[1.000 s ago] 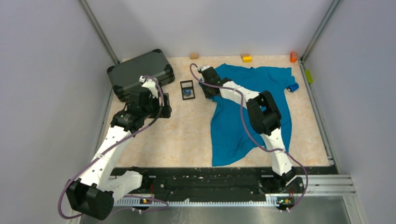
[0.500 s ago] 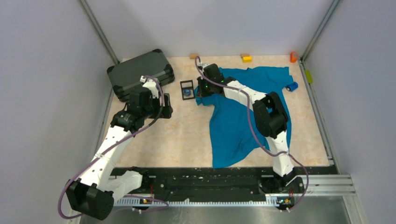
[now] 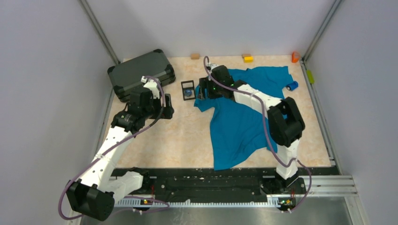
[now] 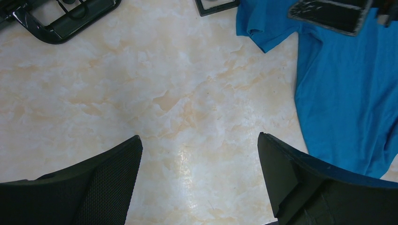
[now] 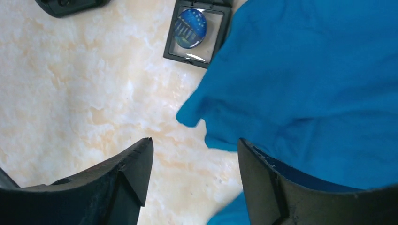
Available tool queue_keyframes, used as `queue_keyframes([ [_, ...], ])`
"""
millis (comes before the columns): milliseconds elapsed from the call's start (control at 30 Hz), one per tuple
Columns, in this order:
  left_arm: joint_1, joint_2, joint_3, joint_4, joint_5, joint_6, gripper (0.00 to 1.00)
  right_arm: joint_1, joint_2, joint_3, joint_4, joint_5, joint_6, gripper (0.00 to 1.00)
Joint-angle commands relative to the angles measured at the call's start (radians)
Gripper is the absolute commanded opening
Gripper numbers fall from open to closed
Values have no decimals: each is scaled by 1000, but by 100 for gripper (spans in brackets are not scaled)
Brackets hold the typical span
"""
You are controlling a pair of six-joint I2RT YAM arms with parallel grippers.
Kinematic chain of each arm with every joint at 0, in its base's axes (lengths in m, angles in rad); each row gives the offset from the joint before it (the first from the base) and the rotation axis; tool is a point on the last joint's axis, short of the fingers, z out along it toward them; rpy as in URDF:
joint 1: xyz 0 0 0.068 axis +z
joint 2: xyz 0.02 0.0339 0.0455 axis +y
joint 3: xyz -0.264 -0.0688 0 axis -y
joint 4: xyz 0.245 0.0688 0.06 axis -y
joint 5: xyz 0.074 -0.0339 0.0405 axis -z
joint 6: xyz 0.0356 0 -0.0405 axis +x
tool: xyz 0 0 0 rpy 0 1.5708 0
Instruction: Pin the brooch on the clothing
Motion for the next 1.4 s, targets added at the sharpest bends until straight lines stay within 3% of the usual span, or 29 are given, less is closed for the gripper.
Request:
queue_keyframes([
  [0, 4, -12, -3, 37, 8, -1, 96, -13, -211, -104, 13, 163, -72, 70],
  [100, 5, -13, -3, 37, 12, -3, 96, -30, -271, -196, -9, 251, -95, 74],
  [500, 4, -31, -3, 35, 14, -3, 96, -11, -351, -425, -61, 415, -100, 74],
  [800, 5, -57, -10, 47, 43, -9, 96, 9, -436, -524, -168, 613, 7, 75],
  [1367, 4, -25, -8, 44, 41, -4, 96, 10, -469, -722, -146, 442, 96, 74],
])
